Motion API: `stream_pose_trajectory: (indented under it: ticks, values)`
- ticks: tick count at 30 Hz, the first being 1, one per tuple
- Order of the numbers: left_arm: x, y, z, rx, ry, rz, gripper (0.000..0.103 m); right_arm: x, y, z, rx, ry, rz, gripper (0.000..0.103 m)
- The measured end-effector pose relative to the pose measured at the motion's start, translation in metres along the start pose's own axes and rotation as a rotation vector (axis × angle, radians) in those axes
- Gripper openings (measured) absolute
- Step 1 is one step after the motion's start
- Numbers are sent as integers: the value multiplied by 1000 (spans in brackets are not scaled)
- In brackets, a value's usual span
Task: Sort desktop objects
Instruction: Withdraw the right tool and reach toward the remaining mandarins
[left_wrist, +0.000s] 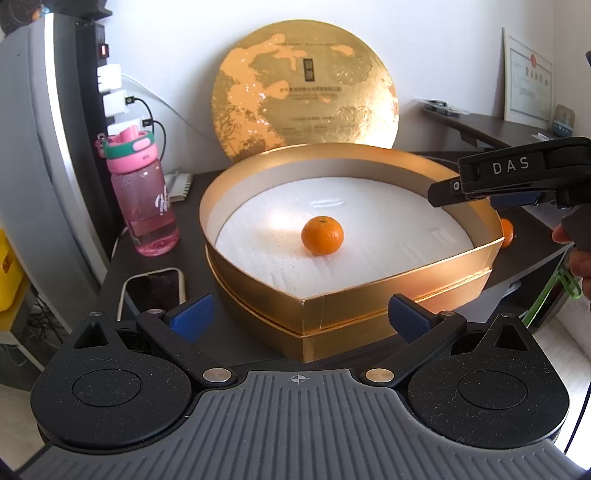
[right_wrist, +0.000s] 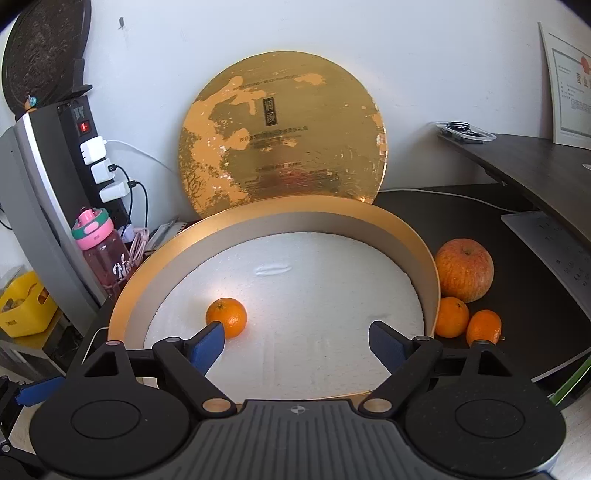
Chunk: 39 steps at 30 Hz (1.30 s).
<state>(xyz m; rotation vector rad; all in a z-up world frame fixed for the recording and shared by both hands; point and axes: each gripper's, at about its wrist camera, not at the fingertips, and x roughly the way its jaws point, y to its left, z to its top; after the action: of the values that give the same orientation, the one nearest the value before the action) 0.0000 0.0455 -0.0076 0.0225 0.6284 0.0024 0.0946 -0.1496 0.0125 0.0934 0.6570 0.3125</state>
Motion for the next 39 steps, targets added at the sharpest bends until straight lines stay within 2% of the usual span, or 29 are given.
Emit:
stream_pose_trajectory:
  ticks: [10,27,32,39]
  values:
    - [6,-11,6,13,8,-2,103,-2,-31,-1,54,-15,-35,87]
    - [30,-56,25,85,45,-75,103,-1,-95,-16,154,-8,-124,86]
    - [38,-64,31,88,59,-77,103,2,-113,-19,190,-15,-147,85]
    - [48,-71,36,100,64,-86,103,8,-138,-24,212,-34,-226,68]
